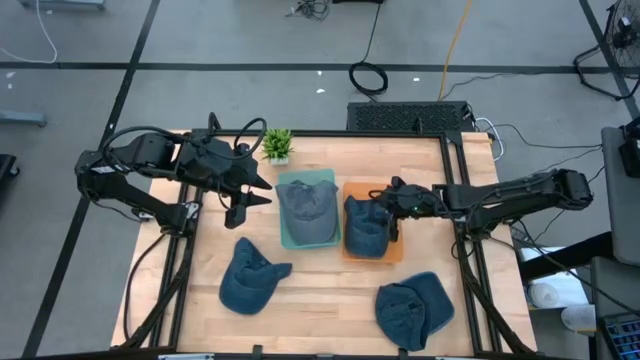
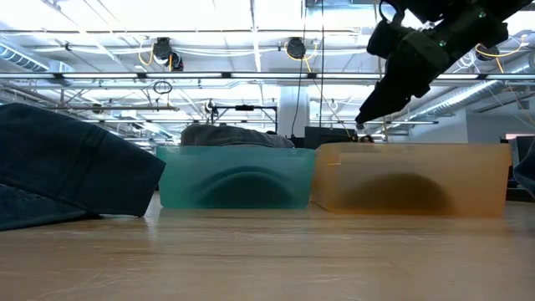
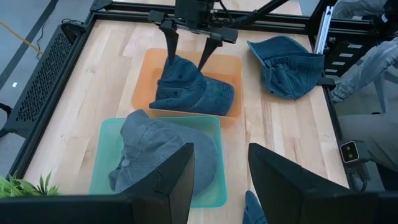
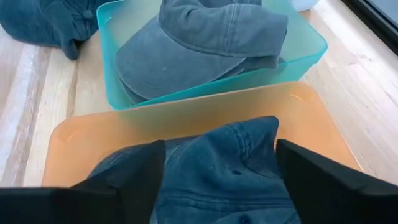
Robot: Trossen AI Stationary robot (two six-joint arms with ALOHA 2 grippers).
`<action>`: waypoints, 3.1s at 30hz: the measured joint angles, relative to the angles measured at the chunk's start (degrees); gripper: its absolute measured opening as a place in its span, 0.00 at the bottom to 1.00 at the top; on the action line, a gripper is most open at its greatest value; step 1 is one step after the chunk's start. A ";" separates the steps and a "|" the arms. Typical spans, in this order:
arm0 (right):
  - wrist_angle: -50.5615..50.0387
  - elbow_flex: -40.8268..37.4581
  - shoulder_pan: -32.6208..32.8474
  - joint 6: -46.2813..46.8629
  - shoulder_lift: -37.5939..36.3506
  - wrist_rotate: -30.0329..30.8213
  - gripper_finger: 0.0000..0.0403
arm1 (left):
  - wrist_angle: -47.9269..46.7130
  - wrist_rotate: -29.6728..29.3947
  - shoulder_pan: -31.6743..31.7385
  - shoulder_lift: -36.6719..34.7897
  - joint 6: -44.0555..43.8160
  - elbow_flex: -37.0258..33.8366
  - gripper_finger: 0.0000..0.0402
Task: Pick & Place hat
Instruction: Put the right blue cap into the orange bin
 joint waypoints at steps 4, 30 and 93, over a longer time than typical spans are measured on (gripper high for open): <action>0.05 0.00 0.00 -1.67 0.00 -0.09 0.82 | -0.02 0.01 0.00 0.00 0.00 0.00 0.40; 9.92 0.00 -0.02 -11.96 -0.02 -0.13 0.85 | -0.15 0.12 0.00 0.00 -2.77 0.00 0.40; -36.77 5.47 25.47 27.93 -8.96 -20.13 0.86 | -6.62 7.53 0.33 0.07 -4.33 0.02 0.74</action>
